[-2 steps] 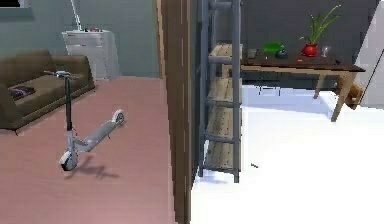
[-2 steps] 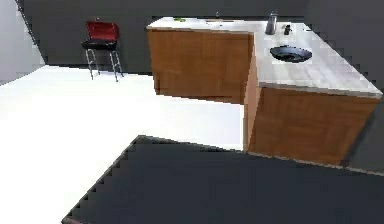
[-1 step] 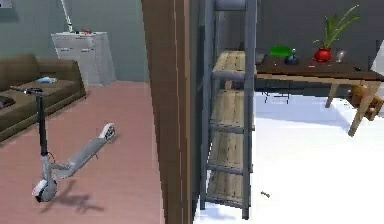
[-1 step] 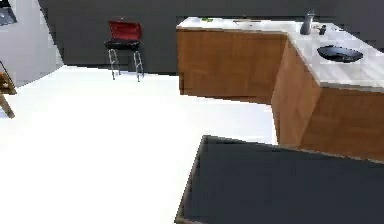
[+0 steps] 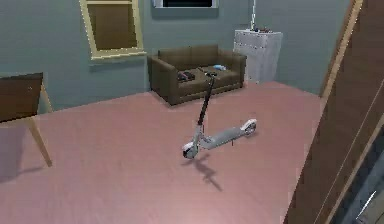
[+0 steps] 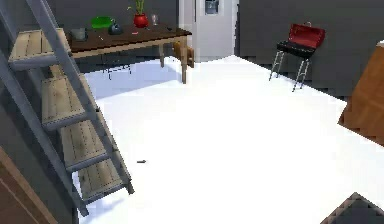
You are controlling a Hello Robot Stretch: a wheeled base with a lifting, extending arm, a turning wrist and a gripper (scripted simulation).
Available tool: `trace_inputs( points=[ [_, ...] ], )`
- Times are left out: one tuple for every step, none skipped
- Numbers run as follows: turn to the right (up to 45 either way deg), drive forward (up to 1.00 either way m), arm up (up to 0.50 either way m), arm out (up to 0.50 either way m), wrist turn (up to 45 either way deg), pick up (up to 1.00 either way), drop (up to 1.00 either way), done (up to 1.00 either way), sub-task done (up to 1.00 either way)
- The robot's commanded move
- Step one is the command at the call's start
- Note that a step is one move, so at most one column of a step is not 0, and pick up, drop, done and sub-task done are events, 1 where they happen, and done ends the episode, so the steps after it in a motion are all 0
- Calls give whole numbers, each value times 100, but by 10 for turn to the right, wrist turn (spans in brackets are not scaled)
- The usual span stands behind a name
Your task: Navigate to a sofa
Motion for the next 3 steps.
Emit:
trace_inputs(
  points=[
    [-180,0,0,0,0,0,0,0,0],
    [0,100,0,0,0,0,0,0,0],
    [0,100,0,0,0,0,0,0,0]
  ],
)
